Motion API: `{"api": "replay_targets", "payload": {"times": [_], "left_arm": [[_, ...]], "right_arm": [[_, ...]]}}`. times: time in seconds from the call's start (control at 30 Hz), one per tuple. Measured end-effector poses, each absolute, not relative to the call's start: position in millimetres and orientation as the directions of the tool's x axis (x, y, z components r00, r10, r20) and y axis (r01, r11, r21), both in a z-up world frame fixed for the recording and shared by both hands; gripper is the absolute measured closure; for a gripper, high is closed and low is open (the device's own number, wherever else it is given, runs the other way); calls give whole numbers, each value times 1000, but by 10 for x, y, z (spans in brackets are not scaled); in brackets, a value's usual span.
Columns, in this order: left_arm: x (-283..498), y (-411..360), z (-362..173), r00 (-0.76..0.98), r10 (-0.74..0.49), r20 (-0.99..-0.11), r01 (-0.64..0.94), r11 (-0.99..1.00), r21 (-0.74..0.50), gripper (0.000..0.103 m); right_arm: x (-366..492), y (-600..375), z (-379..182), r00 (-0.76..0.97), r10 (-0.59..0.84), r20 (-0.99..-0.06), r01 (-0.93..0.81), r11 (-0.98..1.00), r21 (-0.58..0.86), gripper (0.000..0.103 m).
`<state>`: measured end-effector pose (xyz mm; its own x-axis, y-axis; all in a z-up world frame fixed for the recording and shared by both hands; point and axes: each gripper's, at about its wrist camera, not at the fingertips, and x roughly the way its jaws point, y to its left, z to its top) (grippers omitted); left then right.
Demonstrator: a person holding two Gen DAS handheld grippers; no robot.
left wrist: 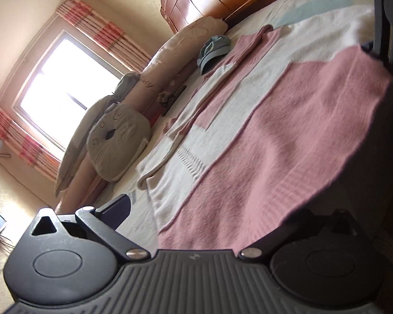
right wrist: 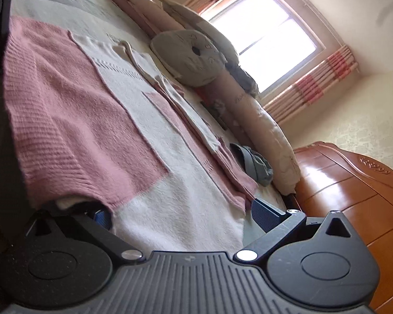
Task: Fold clothes
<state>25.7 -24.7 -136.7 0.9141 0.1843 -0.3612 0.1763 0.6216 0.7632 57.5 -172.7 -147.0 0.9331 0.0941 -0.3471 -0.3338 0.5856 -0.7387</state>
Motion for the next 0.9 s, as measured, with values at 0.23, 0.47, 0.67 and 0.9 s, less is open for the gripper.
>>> {"api": "replay_targets", "payload": {"times": [0.23,0.47,0.67,0.9], "left_arm": [[320,-379,-1397,926,155,-345,194,589,785,1],[326,-292,-1384,920,189,-343,173,589,790,1],[317,-279,-1320,929,191,-316,143,604,784,0],[364,-284,-1224,940,191,-283,106,625,773,0]], "right_arm": [[605,-1610,-1506,941,46,-336,-302,565,-768,0],[664,-1727,-1437,929,-51,-366,-266,595,-758,0],[671,-1708,-1455,933,-92,-348,-229,593,-772,0],[677,-1663,-1365,964,-98,-248,-149,575,-805,0]]}}
